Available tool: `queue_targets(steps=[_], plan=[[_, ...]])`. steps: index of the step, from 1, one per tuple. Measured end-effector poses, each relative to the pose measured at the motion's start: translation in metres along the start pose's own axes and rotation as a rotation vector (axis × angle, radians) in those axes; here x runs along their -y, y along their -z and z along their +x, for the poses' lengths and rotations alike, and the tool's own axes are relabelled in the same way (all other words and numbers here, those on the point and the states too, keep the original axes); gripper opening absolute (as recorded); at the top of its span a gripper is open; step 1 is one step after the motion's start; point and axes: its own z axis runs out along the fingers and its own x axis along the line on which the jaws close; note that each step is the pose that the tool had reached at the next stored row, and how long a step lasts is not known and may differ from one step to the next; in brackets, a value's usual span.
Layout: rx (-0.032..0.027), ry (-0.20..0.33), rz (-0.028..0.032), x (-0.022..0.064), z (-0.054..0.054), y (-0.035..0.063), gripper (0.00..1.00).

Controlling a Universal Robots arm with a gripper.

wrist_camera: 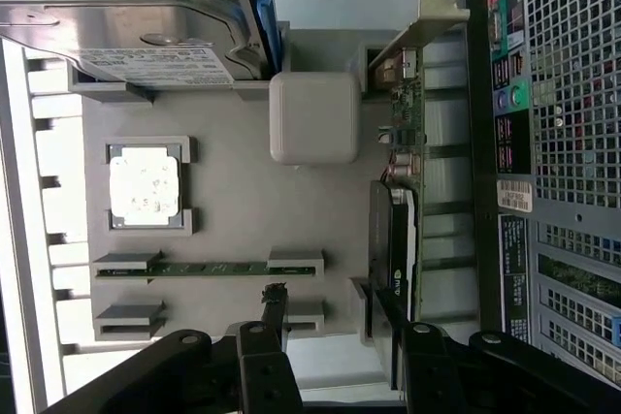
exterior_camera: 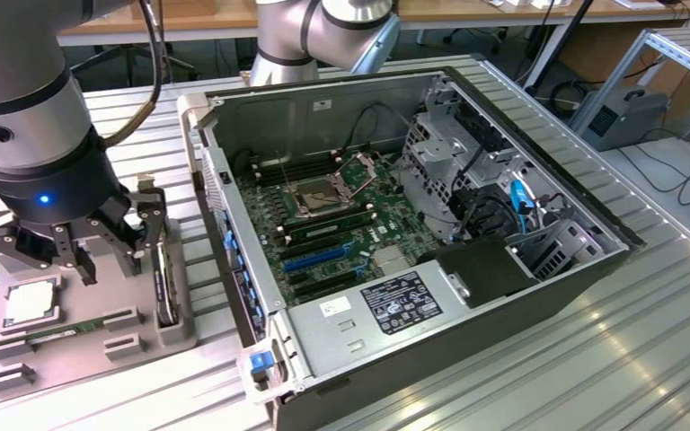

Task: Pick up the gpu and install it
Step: 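Pick up the gpu and move the gpu toward the slot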

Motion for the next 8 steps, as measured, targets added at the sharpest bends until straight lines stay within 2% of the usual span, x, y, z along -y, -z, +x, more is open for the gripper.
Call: queue_targets(steps=[8], plan=[[0.0001,0.0,0.0002,-0.0003,-0.0056,-0.0014,0.48]])
